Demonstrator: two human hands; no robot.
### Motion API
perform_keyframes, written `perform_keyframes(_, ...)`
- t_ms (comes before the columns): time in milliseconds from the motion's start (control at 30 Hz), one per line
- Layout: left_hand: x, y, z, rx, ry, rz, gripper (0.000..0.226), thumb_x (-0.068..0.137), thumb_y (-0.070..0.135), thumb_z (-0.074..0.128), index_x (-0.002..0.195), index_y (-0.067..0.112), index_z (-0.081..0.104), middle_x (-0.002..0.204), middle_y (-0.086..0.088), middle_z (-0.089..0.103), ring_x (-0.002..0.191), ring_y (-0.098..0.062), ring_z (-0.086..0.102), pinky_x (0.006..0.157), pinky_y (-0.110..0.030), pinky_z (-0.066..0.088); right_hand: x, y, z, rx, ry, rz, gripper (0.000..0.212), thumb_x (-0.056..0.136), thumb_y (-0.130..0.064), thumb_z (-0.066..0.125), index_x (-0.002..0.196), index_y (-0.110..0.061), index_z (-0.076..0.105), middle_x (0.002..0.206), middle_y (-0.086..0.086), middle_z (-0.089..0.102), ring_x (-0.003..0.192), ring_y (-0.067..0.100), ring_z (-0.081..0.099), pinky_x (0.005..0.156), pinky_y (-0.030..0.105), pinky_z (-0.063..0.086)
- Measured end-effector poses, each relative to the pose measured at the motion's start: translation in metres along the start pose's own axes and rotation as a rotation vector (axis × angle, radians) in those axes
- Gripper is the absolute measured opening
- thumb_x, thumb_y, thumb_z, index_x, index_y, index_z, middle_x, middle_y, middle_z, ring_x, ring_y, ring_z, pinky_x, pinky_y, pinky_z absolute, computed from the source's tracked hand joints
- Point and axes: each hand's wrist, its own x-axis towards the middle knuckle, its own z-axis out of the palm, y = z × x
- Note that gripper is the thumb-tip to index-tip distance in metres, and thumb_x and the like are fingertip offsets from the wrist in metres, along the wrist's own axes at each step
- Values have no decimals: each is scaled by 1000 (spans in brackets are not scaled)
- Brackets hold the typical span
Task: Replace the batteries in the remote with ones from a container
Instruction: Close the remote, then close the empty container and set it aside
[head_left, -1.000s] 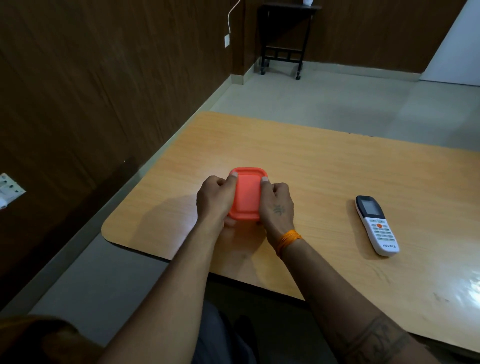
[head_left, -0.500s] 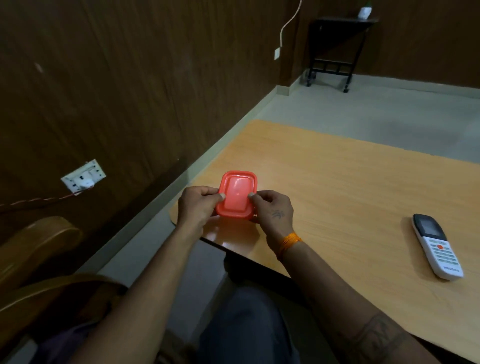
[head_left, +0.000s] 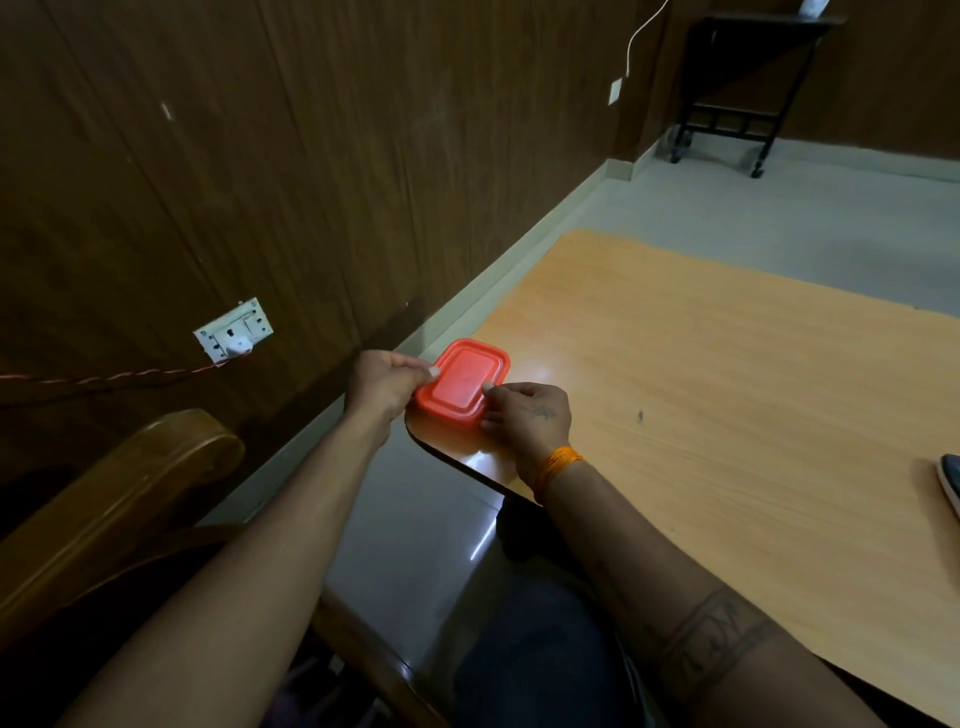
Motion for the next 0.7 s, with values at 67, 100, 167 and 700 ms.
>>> perform_keyframes(67,3,-6,0,0,-6,-5,8,86,22,84,92,22,78,92,3,78,85,-16,74,71,-31,58,0,2,1,6,8,7,18,84,-21,86,70,-11,78,59,7,75,50,19,70,68,40,67)
perform_keyframes(100,4,-8,0,-1,-9,-3,9,87,24,84,93,22,78,94,3,78,86,-16,73,73,-32,58,-1,2,2,5,12,7,19,84,-21,85,70,-11,78,58,6,74,50,19,70,68,40,67)
perform_keyframes(167,4,-10,0,-2,-13,14,8,87,26,84,91,25,77,94,4,77,85,-16,73,68,-29,57,-3,1,2,-5,25,-2,23,85,-23,83,67,-11,77,57,5,73,49,20,68,67,41,67)
perform_keyframes(700,-121,65,38,-117,-47,464,17,91,52,67,97,38,74,90,13,77,87,-5,72,77,-38,64,-73,-71,-107,38,62,-348,25,95,-37,69,87,-15,78,82,5,78,80,20,77,68,36,64)
